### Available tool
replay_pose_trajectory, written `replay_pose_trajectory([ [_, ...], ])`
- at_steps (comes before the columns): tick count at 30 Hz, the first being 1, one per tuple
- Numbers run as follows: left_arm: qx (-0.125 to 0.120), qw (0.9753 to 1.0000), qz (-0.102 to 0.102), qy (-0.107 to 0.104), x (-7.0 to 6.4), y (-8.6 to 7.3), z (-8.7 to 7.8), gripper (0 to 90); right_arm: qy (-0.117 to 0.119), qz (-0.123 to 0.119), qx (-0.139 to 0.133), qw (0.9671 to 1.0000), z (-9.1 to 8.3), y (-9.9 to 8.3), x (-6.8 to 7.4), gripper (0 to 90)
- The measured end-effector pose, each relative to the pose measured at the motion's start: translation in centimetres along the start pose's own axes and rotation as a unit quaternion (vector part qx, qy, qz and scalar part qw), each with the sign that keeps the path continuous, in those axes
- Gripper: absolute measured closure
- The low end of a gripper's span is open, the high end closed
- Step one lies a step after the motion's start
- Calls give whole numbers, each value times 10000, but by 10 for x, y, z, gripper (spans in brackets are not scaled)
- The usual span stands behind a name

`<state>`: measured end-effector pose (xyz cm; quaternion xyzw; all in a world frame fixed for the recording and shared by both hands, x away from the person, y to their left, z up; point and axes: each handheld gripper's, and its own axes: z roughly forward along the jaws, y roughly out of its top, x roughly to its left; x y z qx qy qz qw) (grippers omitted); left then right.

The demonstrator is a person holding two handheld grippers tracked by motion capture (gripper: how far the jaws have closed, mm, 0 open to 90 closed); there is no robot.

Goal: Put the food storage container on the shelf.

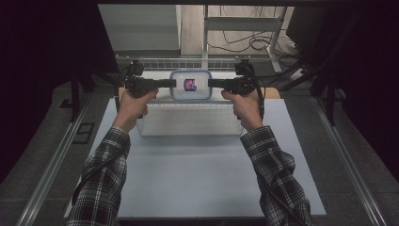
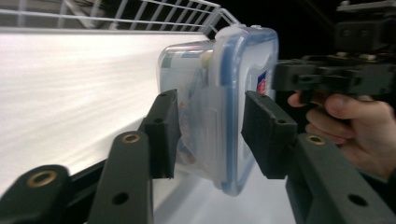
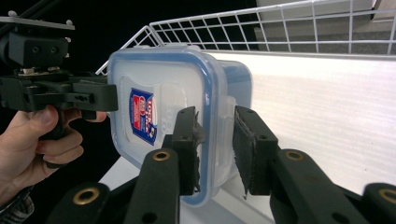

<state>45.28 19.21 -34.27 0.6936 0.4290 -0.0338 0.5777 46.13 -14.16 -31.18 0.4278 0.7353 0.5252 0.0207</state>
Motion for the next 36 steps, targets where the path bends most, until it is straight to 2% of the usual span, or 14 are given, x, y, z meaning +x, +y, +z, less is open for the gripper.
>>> replay_pose_trajectory([
  [4, 175, 9995, 143, 207, -2, -2, 6, 514, -135, -95, -6, 9999, 4, -1, 2, 638],
  [6, 136, 9997, 90, 191, -1, -3, 7, 503, -205, -80, -64, 9997, 5, -2, 0, 629],
  [9, 123, 9998, 81, 152, -1, -4, 7, 512, -147, -23, -136, 9998, 5, -2, -4, 637],
  [13, 55, 9996, 112, 258, -3, -4, 7, 505, -306, -184, -176, 9992, 7, -2, -2, 622],
  [17, -78, 9976, 208, 662, -10, -2, 9, 476, -595, -307, -235, 9975, 12, -2, 1, 588],
  [18, -73, 9963, 278, 805, -12, -1, 10, 457, -654, -326, -244, 9970, 13, -2, 1, 577],
  [20, -151, 9923, 446, 1145, -18, -1, 9, 435, -741, -329, -307, 9962, 14, -1, -1, 577],
  [21, -244, 9915, 492, 1177, -20, -1, 7, 410, -754, -324, -350, 9960, 13, -1, -1, 582],
  [22, -392, 9922, 484, 1081, -22, -2, 4, 397, -727, -312, -426, 9960, 11, 0, -1, 596],
  [24, -588, 9931, 496, 883, -26, -5, -4, 440, -590, -367, -544, 9961, 3, 1, 0, 648],
  [27, -508, 9908, 823, 949, -36, -16, -9, 589, -362, -560, -574, 9961, -10, -3, 7, 773],
  [30, -411, 9880, 1134, 965, -43, -31, -11, 754, -294, -958, -439, 9940, -17, -16, 16, 874],
  [32, -295, 9880, 1220, 898, -43, -38, -7, 825, -210, -1138, -307, 9928, -17, -27, 20, 891],
  [36, -49, 9847, 1373, 1073, -43, -42, 7, 872, -201, -1298, 21, 9913, -3, -43, 20, 892],
])
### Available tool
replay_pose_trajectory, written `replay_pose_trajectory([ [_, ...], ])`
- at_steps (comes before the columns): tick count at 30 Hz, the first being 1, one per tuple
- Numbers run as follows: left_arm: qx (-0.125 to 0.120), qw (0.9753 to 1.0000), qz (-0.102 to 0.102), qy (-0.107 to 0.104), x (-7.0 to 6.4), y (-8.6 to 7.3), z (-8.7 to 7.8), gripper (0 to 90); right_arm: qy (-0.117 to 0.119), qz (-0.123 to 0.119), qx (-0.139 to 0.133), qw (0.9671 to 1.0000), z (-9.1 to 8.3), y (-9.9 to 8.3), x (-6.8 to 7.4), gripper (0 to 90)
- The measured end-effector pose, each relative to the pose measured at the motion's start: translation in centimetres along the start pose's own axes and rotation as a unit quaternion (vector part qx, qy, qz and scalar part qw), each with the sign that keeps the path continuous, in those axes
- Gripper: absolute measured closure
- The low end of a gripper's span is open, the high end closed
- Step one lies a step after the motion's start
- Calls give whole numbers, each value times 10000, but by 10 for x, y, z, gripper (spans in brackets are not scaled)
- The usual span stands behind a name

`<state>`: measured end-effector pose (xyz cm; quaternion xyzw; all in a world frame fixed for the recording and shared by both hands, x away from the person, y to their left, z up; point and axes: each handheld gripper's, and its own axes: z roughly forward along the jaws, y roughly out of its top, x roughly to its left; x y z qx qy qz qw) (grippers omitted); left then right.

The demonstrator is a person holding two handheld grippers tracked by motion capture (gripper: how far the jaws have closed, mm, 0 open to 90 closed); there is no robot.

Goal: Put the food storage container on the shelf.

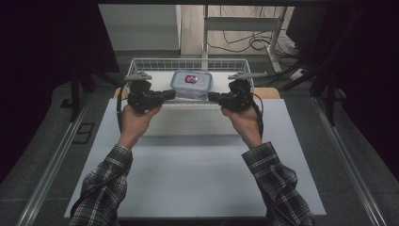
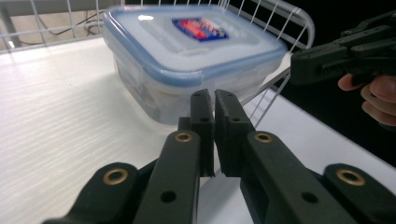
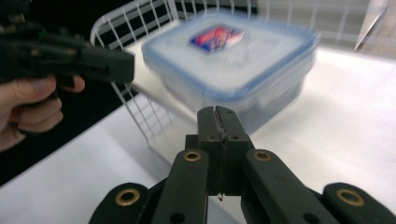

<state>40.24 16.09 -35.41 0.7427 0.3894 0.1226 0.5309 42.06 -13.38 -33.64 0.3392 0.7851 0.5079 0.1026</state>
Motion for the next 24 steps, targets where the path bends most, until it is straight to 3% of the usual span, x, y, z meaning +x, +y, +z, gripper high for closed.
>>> replay_pose_trajectory([
  [4, 60, 9999, 2, 116, -1, 1, 6, 877, -111, -52, 128, 9998, 13, -2, -2, 892],
  [16, 84, 9993, -119, 335, 3, 3, 16, 867, -357, 120, 128, 9992, 23, 7, -18, 892],
  [21, -6, 9998, -51, 195, 0, -1, 10, 848, -346, -79, 79, 9993, 23, 4, -14, 879],
  [24, -60, 9998, -35, 169, -2, -5, 7, 767, -355, -118, 69, 9993, 22, -1, -11, 819],
])
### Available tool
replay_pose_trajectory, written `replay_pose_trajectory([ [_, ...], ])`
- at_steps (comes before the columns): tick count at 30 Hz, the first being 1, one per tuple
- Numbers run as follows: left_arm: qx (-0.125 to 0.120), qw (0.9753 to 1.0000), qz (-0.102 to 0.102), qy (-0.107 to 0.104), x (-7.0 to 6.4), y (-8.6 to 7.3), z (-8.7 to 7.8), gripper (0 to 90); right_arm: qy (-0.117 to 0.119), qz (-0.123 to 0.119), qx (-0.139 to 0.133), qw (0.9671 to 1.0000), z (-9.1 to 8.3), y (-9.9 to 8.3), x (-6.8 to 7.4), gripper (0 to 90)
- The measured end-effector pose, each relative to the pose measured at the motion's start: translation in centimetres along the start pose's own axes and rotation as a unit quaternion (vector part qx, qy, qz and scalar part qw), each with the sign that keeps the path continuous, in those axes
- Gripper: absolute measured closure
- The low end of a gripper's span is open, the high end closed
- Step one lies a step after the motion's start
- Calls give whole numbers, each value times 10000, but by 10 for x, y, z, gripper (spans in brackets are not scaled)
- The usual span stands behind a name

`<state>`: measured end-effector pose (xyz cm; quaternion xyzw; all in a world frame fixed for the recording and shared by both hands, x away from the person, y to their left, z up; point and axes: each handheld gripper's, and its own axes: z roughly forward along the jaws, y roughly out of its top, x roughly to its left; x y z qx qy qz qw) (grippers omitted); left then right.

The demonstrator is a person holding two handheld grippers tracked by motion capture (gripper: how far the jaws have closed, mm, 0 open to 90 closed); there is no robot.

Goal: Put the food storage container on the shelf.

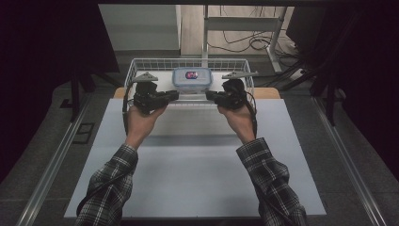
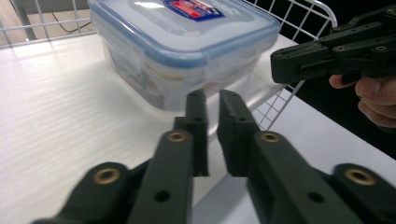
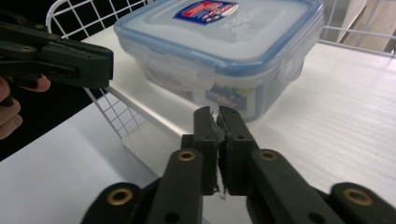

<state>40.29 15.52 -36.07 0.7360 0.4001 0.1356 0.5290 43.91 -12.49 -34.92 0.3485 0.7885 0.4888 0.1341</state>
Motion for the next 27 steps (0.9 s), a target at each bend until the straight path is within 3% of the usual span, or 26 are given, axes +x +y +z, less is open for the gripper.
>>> replay_pose_trajectory([
  [11, -65, 9998, 155, 77, -5, -13, -11, 447, 60, 33, -50, 10000, -8, -10, 4, 601],
  [27, 196, 9990, 404, 74, -16, -40, -16, 242, 203, -161, 46, 9997, -16, -30, 21, 435],
])
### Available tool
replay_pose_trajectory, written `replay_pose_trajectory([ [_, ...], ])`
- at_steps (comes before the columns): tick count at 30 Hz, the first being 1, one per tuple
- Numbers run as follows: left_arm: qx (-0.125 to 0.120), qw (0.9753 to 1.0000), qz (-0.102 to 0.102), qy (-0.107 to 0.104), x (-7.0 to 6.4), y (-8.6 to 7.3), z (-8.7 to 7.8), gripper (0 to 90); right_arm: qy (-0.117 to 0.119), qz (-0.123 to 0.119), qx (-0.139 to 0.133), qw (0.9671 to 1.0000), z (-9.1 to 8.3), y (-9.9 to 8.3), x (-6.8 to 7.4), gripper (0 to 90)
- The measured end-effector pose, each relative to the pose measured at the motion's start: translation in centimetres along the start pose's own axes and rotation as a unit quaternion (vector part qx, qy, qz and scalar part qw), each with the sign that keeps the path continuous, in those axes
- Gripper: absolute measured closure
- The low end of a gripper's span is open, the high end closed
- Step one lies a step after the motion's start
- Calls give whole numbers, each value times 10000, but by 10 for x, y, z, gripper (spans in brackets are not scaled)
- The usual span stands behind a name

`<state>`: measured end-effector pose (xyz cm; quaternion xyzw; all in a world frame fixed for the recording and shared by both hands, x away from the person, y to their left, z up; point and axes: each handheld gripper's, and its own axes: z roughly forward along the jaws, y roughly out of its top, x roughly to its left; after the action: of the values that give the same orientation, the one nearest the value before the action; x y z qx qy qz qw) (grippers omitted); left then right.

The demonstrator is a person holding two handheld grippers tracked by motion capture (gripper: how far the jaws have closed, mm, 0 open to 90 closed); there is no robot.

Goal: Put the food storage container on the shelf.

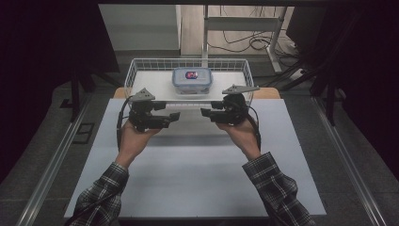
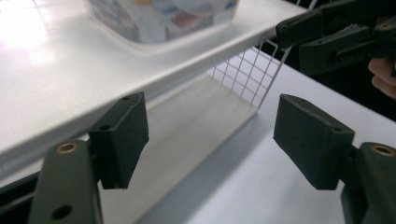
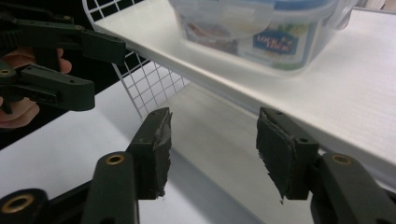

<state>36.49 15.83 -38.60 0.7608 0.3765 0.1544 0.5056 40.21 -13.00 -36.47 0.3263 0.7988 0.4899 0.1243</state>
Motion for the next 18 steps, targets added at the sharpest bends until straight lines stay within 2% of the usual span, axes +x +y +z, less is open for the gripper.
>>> replay_pose_trajectory([
  [6, 58, 10000, 8, -42, -3, -10, -2, 193, 38, 6, 41, 10000, -2, -8, 4, 384],
  [18, 216, 9996, 155, 47, -12, -29, -12, 104, 20, -95, 104, 9999, -12, -25, 9, 272],
])
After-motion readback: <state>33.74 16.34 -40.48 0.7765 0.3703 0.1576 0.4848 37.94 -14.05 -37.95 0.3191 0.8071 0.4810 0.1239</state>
